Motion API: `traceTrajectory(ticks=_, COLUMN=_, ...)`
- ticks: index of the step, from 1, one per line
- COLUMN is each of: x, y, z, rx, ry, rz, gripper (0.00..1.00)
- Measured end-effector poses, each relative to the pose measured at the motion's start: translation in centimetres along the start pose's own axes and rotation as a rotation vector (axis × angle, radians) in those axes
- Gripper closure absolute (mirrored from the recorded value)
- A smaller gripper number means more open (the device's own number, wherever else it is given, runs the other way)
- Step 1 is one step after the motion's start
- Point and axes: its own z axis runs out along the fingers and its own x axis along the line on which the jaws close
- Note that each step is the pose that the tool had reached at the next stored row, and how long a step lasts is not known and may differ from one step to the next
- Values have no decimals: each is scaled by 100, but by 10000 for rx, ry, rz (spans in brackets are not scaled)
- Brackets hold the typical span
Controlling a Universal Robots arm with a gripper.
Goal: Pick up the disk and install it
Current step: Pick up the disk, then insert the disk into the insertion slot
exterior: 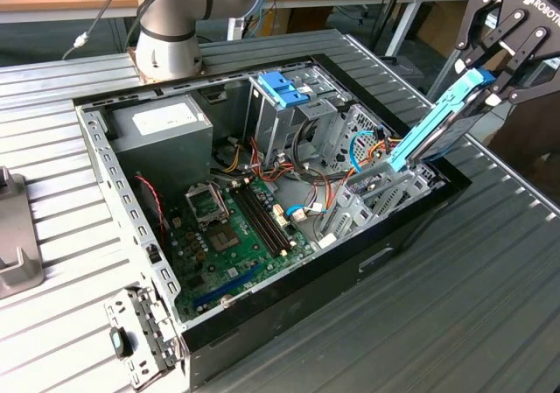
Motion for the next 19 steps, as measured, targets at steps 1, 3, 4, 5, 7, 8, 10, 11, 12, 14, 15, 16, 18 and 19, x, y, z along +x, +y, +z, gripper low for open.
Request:
traceTrajectory(ticks=1, x=-1, y=-18, z=-1, rx=0, ry=1, rz=0, gripper=63)
traceTrajectory(ticks=3, x=-2, y=-57, z=-3, rx=0, ry=0, rz=0, gripper=63)
traceTrajectory(ticks=4, x=-2, y=-82, z=-4, rx=0, ry=0, rz=0, gripper=63)
traceTrajectory(ticks=5, x=-4, y=-97, z=-6, rx=0, ry=1, rz=0, gripper=63)
traceTrajectory(ticks=7, x=-4, y=-106, z=-5, rx=0, ry=-1, rz=1, gripper=63)
traceTrajectory(ticks=8, x=-3, y=-108, z=-6, rx=1, ry=0, rz=0, gripper=63)
traceTrajectory(ticks=10, x=-3, y=-108, z=-6, rx=0, ry=0, rz=0, gripper=63)
traceTrajectory(ticks=11, x=-3, y=-109, z=-6, rx=0, ry=0, rz=0, gripper=63)
traceTrajectory(ticks=12, x=-3, y=-109, z=-6, rx=1, ry=0, rz=0, gripper=63)
traceTrajectory(ticks=14, x=-3, y=-109, z=-5, rx=0, ry=-1, rz=0, gripper=63)
traceTrajectory(ticks=15, x=-3, y=-109, z=-6, rx=0, ry=0, rz=0, gripper=63)
traceTrajectory(ticks=16, x=-3, y=-109, z=-6, rx=1, ry=1, rz=0, gripper=63)
traceTrajectory(ticks=18, x=-3, y=-110, z=-1, rx=1, ry=-1, rz=0, gripper=63)
traceTrajectory(ticks=19, x=-2, y=-110, z=3, rx=0, ry=-3, rz=-1, gripper=63)
